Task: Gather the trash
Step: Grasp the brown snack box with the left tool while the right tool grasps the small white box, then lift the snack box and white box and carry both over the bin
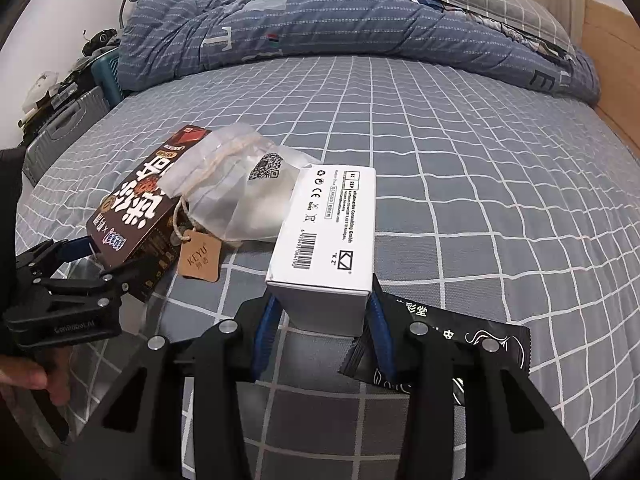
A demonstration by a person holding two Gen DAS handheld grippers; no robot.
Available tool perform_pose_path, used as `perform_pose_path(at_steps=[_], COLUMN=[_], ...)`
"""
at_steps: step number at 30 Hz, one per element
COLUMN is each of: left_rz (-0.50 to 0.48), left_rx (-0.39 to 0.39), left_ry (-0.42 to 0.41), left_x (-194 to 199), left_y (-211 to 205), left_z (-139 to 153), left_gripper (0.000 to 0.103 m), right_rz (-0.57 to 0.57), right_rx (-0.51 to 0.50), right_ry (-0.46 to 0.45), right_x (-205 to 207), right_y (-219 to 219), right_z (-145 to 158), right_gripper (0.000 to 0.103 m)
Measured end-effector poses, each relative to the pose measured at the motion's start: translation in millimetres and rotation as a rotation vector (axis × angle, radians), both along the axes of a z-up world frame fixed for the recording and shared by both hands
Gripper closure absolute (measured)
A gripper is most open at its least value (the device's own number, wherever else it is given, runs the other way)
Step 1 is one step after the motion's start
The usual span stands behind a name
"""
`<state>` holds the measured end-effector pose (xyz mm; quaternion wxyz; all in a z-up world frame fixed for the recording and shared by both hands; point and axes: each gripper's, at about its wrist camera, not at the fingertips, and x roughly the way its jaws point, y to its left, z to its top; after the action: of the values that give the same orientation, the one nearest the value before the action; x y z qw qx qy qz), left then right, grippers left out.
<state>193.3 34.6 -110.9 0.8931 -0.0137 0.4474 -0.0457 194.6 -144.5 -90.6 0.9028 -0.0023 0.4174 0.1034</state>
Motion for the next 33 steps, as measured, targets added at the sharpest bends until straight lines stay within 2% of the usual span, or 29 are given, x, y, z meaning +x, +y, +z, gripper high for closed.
perform_pose_path(at_steps=[9,20,23,33], left_rz=[0.002,0.122,0.128,0.188], left_rx=[0.042,0.073,0.108,0.112], left_ry=[-0.007,-0.047,-0.061,-0.061], left_x=[0,-15,-18,-40], left_y=[-6,-1,0,9], left_z=[-2,17,24,36], left_gripper=[0.013,0.013,0.013,0.013], right_rz=[0.003,-0.009,-0.009,-0.010], right_rx=[-0.001,0.019,0.025,0.010], right_ry=[-0.003,-0.019,-0.020,-0.061], right_x=[0,-3,-4,-16], right_y=[1,-5,-7,-9], right_z=[0,16,20,38], right_gripper=[0.064,0.065,0.065,0.066])
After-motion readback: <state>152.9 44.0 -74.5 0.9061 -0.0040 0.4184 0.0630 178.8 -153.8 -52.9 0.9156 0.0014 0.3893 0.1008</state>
